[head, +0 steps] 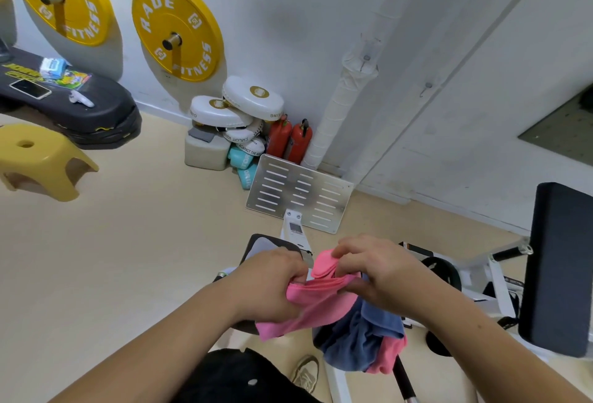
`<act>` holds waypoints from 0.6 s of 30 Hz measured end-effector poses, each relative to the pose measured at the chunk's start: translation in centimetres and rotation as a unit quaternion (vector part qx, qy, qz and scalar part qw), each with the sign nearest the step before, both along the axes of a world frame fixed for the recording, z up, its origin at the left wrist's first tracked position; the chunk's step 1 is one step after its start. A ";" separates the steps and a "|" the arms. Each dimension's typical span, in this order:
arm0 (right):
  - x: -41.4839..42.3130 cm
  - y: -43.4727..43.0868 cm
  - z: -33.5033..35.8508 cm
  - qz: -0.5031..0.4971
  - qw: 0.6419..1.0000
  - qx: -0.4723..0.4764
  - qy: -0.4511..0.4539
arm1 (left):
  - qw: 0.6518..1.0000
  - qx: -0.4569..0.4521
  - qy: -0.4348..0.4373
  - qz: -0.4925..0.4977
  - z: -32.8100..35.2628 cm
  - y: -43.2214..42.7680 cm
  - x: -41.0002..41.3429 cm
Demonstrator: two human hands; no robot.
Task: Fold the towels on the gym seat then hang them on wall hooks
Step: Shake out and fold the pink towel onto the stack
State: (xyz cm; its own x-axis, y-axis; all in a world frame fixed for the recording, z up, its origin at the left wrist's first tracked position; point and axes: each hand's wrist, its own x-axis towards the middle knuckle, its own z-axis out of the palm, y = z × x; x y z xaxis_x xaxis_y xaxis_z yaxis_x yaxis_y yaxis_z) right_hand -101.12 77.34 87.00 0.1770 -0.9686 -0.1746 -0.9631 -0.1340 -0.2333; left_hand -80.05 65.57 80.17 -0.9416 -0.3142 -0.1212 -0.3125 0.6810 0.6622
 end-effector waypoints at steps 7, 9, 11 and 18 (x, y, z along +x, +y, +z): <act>0.4 -0.8 0.5 0.003 0.999 -0.008 0.044 | 0.997 0.057 -0.006 0.047 0.2 -0.4 1.8; -0.2 -0.9 0.2 -0.026 0.998 0.016 0.055 | 0.996 0.046 0.000 0.077 0.3 -1.0 2.1; -0.9 -0.9 -0.5 -0.058 0.996 0.042 0.058 | 0.991 0.061 0.004 0.115 0.5 -1.6 2.2; -1.8 0.5 -2.3 -0.158 0.980 0.122 -0.026 | 0.929 0.274 0.037 0.247 0.4 -3.1 3.0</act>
State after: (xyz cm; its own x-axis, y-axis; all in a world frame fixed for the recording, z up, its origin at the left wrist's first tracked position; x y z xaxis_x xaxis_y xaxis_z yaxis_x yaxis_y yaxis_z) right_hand -102.92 77.79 84.75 -0.1092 -0.9069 -0.4069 -0.9336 0.2341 -0.2712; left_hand -77.05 62.46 80.57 -0.7108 -0.6203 -0.3317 -0.4370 0.0199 0.8992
